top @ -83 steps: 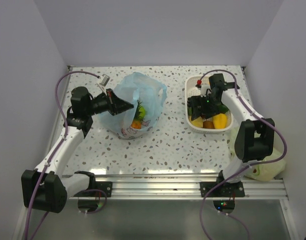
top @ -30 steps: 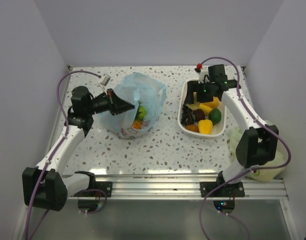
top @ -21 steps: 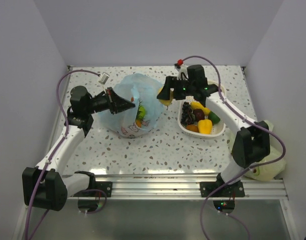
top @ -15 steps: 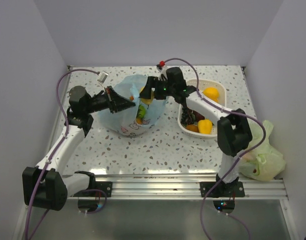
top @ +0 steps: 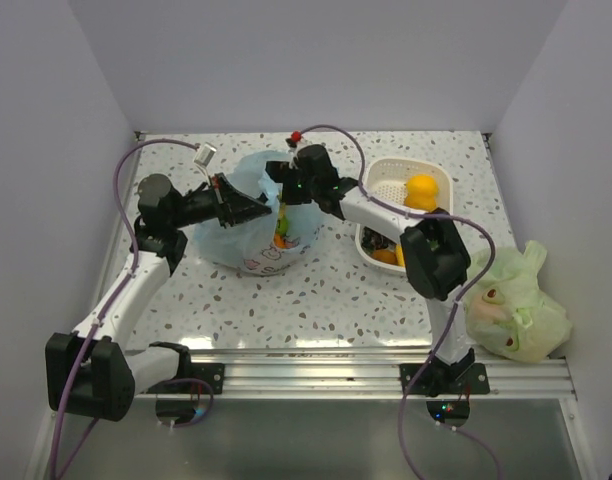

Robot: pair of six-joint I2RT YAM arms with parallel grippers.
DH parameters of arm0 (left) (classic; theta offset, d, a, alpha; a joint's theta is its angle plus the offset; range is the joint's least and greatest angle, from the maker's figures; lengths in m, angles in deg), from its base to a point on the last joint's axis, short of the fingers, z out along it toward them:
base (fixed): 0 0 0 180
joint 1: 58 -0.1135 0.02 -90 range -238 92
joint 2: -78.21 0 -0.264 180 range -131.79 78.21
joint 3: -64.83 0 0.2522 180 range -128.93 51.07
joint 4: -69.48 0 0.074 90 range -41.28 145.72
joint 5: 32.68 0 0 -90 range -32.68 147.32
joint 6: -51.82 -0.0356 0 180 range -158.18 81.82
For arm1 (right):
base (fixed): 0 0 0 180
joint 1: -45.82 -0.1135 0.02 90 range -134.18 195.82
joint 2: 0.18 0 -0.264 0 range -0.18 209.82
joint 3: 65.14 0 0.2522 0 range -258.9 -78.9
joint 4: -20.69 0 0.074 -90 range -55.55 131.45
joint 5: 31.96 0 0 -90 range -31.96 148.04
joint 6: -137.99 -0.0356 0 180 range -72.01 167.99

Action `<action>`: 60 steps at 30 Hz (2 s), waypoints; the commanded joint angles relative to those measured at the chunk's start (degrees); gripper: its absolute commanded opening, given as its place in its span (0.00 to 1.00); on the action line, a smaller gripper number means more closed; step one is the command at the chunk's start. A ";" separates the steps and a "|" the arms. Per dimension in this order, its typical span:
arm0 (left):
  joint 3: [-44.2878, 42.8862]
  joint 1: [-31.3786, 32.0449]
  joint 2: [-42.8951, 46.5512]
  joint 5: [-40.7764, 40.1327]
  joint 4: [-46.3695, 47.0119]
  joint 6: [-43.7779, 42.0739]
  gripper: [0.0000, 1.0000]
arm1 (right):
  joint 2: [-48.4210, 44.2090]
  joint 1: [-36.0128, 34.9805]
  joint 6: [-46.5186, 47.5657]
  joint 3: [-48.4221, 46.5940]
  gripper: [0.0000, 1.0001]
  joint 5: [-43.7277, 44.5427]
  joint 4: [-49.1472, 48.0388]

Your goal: Place the fake fruits into the plastic bag and tie a complex knot

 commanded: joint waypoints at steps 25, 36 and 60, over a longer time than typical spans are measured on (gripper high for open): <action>0.93 -0.45 0.14 -0.46 2.75 -0.09 0.00 | -34.60 26.21 37.13 12.60 0.96 -6.04 41.20; -0.39 -0.45 0.50 -0.37 -1.56 -3.17 0.00 | -24.94 35.80 52.34 13.93 0.75 4.90 50.44; -0.22 -0.45 -0.38 -0.98 -1.91 -3.87 0.00 | -23.18 35.45 48.84 25.70 0.91 0.32 47.73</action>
